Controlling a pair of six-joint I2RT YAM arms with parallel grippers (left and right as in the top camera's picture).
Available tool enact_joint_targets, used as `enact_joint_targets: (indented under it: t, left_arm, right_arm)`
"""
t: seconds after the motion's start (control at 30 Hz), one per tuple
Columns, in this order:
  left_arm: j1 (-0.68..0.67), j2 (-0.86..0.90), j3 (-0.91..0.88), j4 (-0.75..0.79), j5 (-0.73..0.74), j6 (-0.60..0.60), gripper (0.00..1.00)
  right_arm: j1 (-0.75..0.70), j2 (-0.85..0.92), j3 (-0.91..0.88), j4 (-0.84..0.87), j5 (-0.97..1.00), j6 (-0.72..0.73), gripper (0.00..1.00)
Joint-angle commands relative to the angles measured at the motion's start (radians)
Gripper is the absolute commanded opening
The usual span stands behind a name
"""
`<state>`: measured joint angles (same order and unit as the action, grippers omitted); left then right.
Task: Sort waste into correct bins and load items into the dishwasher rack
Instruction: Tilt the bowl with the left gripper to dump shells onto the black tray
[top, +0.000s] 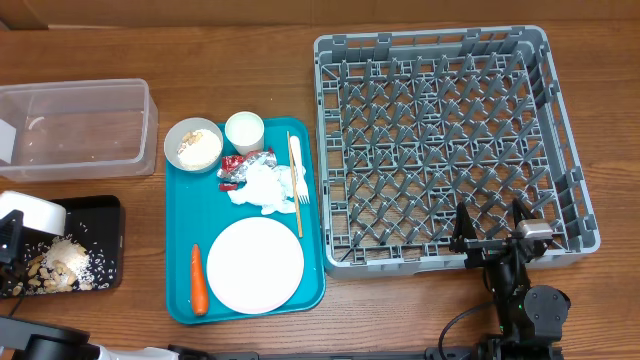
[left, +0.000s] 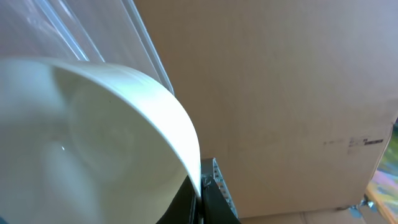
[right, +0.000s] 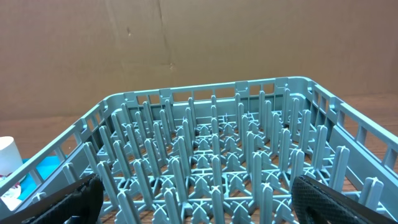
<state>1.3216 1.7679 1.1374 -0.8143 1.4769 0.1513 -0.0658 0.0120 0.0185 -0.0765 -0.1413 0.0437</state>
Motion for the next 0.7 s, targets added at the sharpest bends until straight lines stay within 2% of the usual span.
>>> enact_joint_targets:
  t: [0.0, 0.13, 0.27, 0.33, 0.4, 0.43, 0.53, 0.63, 0.67]
  left_arm:
    - [-0.033, 0.01, -0.005, -0.001, 0.009, -0.032, 0.04]
    - [-0.067, -0.003, -0.003, -0.018, -0.001, -0.031, 0.04]
    - [-0.099, -0.055, 0.006, -0.06, -0.073, -0.029, 0.04]
    - [-0.12, -0.097, 0.006, -0.068, -0.163, -0.053, 0.04]
    - [-0.13, -0.149, 0.006, -0.054, -0.348, -0.157, 0.04]
    - [-0.131, -0.164, 0.006, -0.044, -0.394, -0.183, 0.04]
    - [-0.131, -0.178, 0.006, -0.013, -0.141, -0.154, 0.04]
    - [-0.122, -0.178, 0.006, 0.001, -0.257, -0.323, 0.04]
    - [-0.114, -0.178, 0.006, 0.002, -0.233, -0.307, 0.04]
  right_arm:
    - [-0.008, -0.009, -0.01, 0.004, 0.009, -0.007, 1.0]
    - [-0.008, -0.009, -0.01, 0.004, 0.009, -0.007, 1.0]
    - [-0.008, -0.009, -0.01, 0.004, 0.009, -0.007, 1.0]
    - [-0.008, -0.009, -0.01, 0.004, 0.009, -0.007, 1.0]
    - [-0.008, -0.009, -0.01, 0.004, 0.009, -0.007, 1.0]
    - [-0.008, -0.009, -0.01, 0.004, 0.009, -0.007, 1.0]
    - [-0.008, -0.009, -0.01, 0.004, 0.009, -0.007, 1.0]
    - [-0.008, -0.009, -0.01, 0.004, 0.009, -0.007, 1.0]
    - [-0.008, -0.009, -0.01, 0.004, 0.009, -0.007, 1.0]
